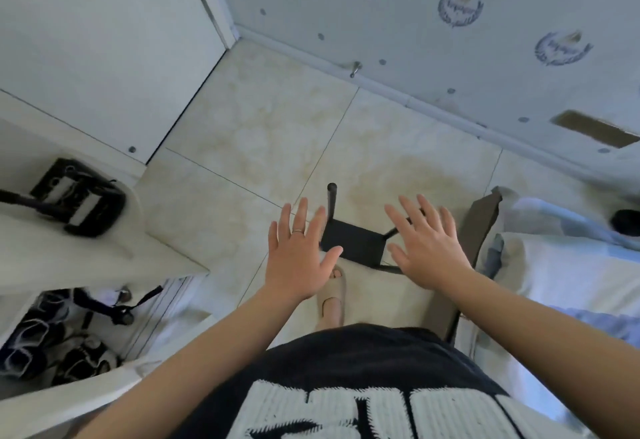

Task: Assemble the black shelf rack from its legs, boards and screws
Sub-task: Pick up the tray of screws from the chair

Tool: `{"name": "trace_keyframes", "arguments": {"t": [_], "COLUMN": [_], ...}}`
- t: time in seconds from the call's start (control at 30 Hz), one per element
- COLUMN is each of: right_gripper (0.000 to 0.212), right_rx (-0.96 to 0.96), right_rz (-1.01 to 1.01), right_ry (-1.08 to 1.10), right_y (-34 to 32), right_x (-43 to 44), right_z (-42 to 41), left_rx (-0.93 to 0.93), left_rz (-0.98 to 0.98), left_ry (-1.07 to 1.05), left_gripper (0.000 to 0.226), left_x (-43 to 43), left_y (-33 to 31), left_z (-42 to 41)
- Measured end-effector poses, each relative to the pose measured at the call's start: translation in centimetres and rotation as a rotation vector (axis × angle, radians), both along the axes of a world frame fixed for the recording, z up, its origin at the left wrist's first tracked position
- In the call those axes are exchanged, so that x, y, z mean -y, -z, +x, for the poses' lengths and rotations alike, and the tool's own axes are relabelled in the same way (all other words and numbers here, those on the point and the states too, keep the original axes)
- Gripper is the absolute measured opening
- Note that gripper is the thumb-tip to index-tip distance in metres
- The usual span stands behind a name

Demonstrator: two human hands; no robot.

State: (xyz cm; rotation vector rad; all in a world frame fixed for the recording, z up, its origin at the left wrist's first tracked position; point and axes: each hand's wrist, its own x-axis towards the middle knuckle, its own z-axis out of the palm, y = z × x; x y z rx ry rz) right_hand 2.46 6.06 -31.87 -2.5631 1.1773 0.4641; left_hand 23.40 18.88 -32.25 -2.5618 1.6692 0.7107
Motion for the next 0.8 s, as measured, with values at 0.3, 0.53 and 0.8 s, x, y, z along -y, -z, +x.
{"name": "trace_keyframes", "arguments": {"t": [0.3, 0.53, 0.8], "right_gripper": [0.069, 0.069, 0.067], "right_rx": [0.146, 0.298, 0.518], "right_rz": [0.023, 0.022, 0.020], "right_ry": [-0.190, -0.394, -0.660], "right_y": [-3.6, -7.5, -13.3], "right_x": [-8.4, -15.8, -26.6], "right_z": [-0.8, 1.4, 6.1], "left_rx": [-0.025, 0.034, 0.275], "left_rz": [-0.127, -0.245, -0.445], "left_ry": [-0.302, -0.526, -0.785], "left_gripper": [0.079, 0.078, 0.075], "left_x": [-11.5, -20.1, -32.5], "left_y": [-3.5, -7.5, -14.8], "left_z": [-6.7, -9.2, -7.8]}}
